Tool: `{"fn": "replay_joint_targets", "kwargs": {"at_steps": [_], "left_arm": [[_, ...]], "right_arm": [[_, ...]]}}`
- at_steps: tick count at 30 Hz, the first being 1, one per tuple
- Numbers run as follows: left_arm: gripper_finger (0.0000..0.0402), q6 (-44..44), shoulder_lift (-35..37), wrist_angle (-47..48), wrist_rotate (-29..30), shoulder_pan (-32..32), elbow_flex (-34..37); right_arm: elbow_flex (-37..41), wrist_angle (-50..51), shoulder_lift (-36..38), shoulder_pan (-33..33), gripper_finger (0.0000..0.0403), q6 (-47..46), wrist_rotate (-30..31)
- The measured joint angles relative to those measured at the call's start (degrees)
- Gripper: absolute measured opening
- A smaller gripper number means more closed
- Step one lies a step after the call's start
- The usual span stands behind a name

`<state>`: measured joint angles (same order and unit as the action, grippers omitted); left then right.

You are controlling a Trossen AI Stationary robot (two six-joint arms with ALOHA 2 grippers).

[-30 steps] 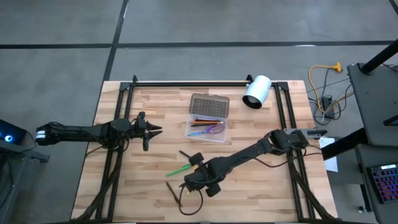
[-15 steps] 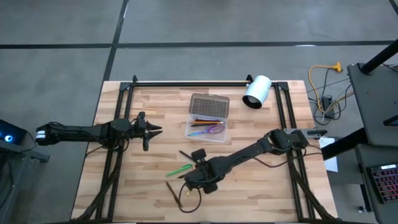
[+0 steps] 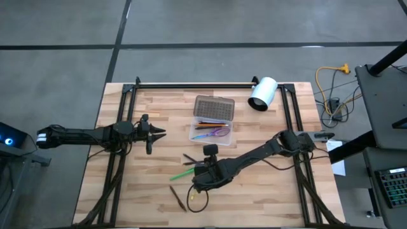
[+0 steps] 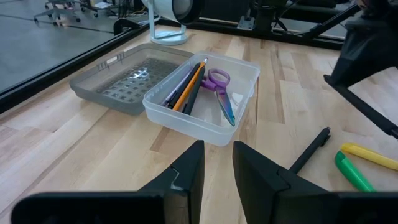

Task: Pick & place school supplies into a supply box
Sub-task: Put the black pen into the supply box

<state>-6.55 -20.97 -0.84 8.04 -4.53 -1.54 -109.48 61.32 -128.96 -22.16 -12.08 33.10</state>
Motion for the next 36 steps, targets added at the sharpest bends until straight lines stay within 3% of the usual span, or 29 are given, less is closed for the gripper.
{"fn": "replay_joint_targets", "kwargs": {"at_steps": [11, 28, 36], "left_arm": [[0.0069, 0.0, 0.0, 0.0, 0.0, 0.0, 0.0], [0.0069, 0.0, 0.0, 0.0, 0.0, 0.0, 0.0], [0.0069, 0.0, 0.0, 0.0, 0.0, 0.0, 0.0]], "right_arm": [[1.1, 2.1, 1.4, 1.1, 0.0015, -7.6, 7.5], [1.3, 7.7, 2.2, 6.1, 0.0016, -12.0, 7.6], [5.6, 7.5, 4.4, 9.4, 0.0016, -14.6, 10.5]]}}
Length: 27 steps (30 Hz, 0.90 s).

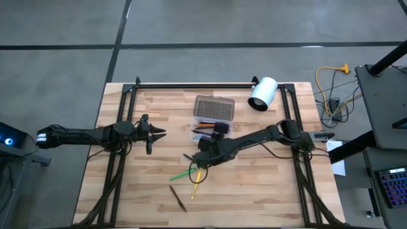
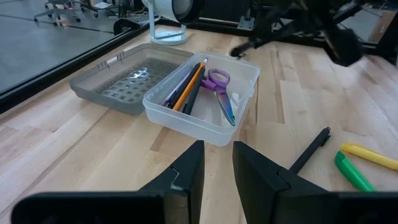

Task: Pick & place school supplies into a supply box
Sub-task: Put the black pen into the supply box

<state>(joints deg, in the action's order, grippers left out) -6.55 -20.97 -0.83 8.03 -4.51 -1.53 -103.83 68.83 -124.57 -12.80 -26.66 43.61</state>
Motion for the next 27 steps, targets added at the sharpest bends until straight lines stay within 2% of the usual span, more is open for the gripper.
{"fn": "replay_joint_targets", "kwargs": {"at_steps": [14, 27], "left_arm": [[0.0069, 0.0, 0.0, 0.0, 0.0, 0.0, 0.0], [0.0069, 0.0, 0.0, 0.0, 0.0, 0.0, 0.0]], "right_arm": [[5.5, -0.6, 3.2, 4.9, 0.0027, 1.1, 0.0], [6.6, -1.7, 3.3, 7.0, 0.0028, 2.5, -0.1]]}}
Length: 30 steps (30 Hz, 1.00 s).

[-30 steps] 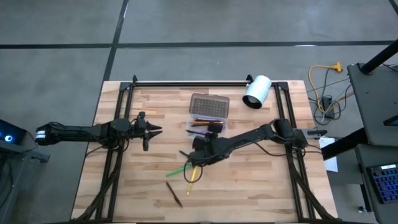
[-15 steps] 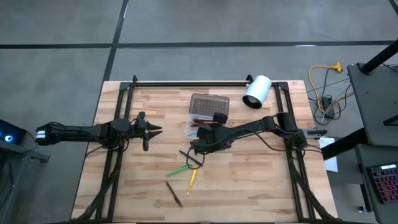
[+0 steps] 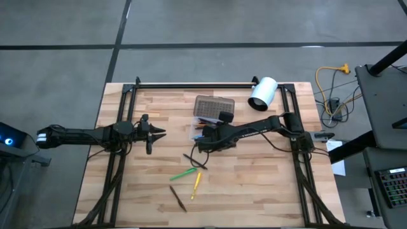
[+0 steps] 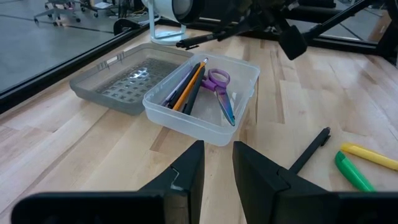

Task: Pick & place school supplies into a supply box
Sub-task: Put the black pen into the supply box

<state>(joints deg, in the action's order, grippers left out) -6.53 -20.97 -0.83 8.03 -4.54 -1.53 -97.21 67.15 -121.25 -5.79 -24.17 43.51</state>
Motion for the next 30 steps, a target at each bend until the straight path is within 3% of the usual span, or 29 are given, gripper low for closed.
{"fn": "replay_joint_targets", "kwargs": {"at_steps": [30], "left_arm": [[0.0069, 0.0, 0.0, 0.0, 0.0, 0.0, 0.0]], "right_arm": [[0.0, -1.6, 0.0, -0.1, 0.0029, 1.3, -0.2]]}}
